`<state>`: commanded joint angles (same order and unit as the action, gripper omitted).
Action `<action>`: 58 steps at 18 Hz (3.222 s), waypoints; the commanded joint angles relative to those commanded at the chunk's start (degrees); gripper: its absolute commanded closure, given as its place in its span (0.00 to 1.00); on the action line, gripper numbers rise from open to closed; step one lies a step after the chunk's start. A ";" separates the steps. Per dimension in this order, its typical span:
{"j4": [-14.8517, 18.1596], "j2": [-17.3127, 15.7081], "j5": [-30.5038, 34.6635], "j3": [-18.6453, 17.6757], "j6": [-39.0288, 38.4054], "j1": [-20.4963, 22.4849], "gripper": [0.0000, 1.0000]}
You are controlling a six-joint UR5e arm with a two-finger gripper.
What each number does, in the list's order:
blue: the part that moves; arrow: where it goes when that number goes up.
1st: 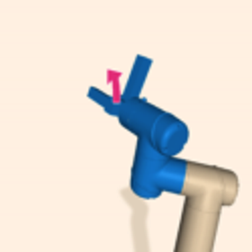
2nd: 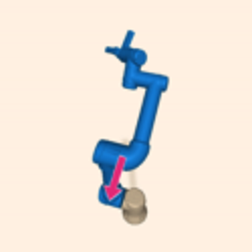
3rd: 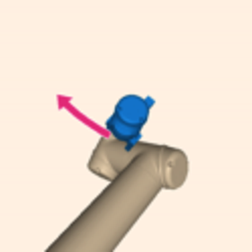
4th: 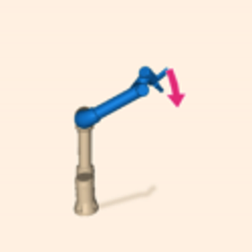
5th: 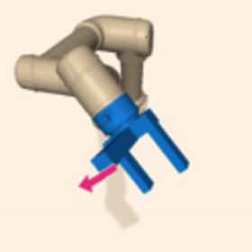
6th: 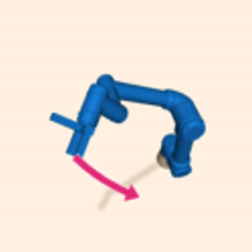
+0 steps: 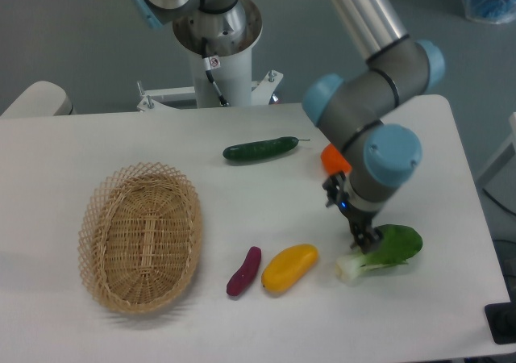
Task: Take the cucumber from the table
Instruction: 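Move the gripper from the bok choy over to the green cucumber, then lower the gripper onto the cucumber and close it around the middle, then lift the grasped cucumber up off the table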
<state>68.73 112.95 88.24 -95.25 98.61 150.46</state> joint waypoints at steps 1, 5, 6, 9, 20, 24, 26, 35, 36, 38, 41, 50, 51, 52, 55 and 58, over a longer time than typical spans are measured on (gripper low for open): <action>-0.09 -1.06 0.00 -1.85 0.26 0.09 0.00; -2.28 -2.65 0.00 -7.04 1.32 0.71 0.00; -2.29 -3.69 0.00 -8.10 1.32 0.79 0.00; -2.46 -6.86 0.00 -12.40 1.84 0.80 0.00; -7.65 -12.75 0.53 -25.42 3.25 0.44 0.00; -8.26 -14.16 0.44 -29.11 3.16 0.80 0.00; -9.31 -14.16 0.18 -29.90 2.46 0.36 0.00; -14.41 -13.55 -1.84 -31.14 -5.53 -0.17 0.49; -14.41 -13.55 -1.85 -31.05 -5.89 -0.17 0.60; -14.41 -13.46 -1.85 -30.70 -6.24 -0.17 0.78; -14.50 -13.20 -1.85 -28.95 -7.29 -0.26 0.91; -13.62 -10.04 -1.50 -18.32 -7.47 -0.44 0.89; -13.62 -9.25 -1.32 -16.65 -7.47 -0.35 0.89; -13.36 -8.55 -1.32 -14.89 -7.47 -0.35 0.89; -11.08 -5.56 -1.23 -9.27 -7.47 -0.52 0.89; -10.20 -2.05 -1.23 -3.12 -7.47 -1.05 0.89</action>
<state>58.53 110.91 87.01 -98.37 91.14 149.42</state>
